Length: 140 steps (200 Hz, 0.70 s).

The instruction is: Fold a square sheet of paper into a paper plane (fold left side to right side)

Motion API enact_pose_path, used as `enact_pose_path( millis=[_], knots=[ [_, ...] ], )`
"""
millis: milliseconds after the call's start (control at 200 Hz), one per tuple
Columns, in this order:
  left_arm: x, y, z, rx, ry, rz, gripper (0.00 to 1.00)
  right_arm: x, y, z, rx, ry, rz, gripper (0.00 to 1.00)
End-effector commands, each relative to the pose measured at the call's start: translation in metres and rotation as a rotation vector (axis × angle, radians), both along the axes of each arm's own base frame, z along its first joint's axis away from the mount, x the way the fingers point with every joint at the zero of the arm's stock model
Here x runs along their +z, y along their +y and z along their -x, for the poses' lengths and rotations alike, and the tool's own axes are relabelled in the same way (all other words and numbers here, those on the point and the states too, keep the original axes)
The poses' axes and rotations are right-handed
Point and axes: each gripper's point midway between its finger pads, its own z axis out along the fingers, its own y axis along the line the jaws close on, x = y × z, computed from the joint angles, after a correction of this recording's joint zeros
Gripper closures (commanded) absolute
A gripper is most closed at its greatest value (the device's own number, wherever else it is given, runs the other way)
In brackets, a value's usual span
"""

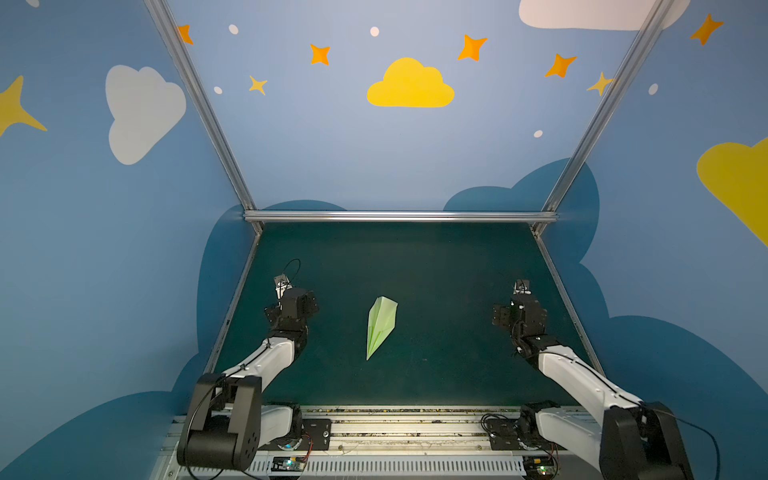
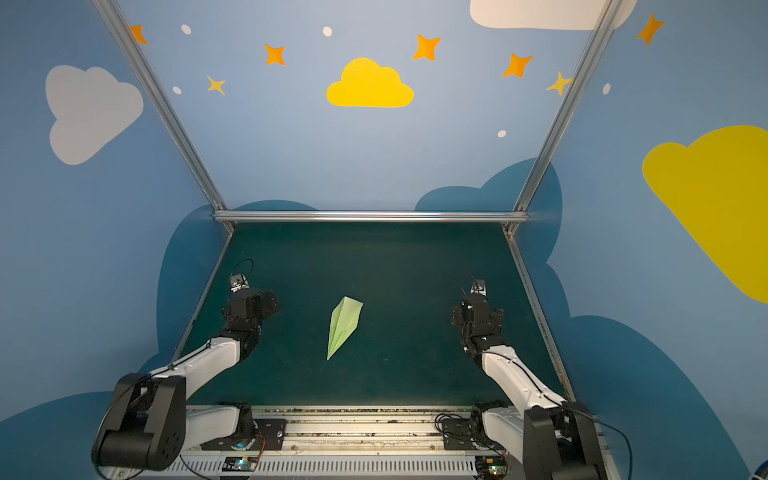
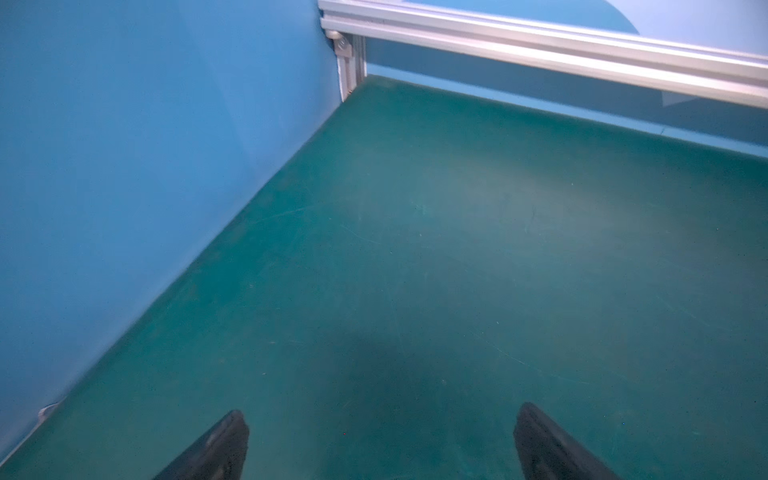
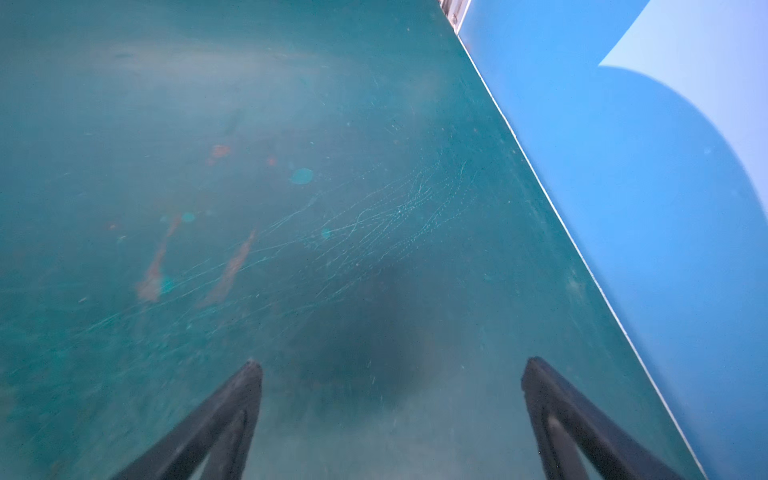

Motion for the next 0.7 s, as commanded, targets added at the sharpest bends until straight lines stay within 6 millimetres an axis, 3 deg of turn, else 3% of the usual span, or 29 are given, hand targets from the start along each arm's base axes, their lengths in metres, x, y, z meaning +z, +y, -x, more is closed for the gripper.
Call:
enact_pose_path(
  millis=[0, 110, 280, 390, 506, 561, 696],
  knots=[
    [0.01, -0.007, -0.02, -0.059, -0.071, -0.008, 0.0, 0.009, 0.004, -0.024, 0.023, -0.066, -0.03, 0.03],
    [0.006, -0.019, -0.033, -0.15, -0.065, -0.02, 0.0, 0.004, 0.01, -0.042, 0.052, -0.119, -0.058, 0.03],
    [-0.015, -0.035, -0.036, -0.25, -0.116, 0.002, 0.0, 0.001, 0.022, -0.062, 0.131, -0.116, -0.09, 0.03],
    [-0.02, -0.036, -0.043, -0.303, -0.053, 0.059, 0.0, 0.009, 0.023, -0.067, 0.162, -0.201, -0.098, 0.03],
    [-0.02, -0.034, -0.044, -0.315, -0.056, 0.091, 0.0, -0.007, 0.014, -0.063, 0.148, -0.289, -0.118, 0.03],
    [-0.02, -0.034, -0.044, -0.317, -0.054, 0.093, 0.0, -0.001, 0.012, -0.063, 0.153, -0.375, -0.116, 0.03],
    [-0.021, -0.034, -0.044, -0.319, -0.05, 0.097, 0.0, -0.008, 0.017, -0.066, 0.194, -0.281, -0.162, 0.03]
  ],
)
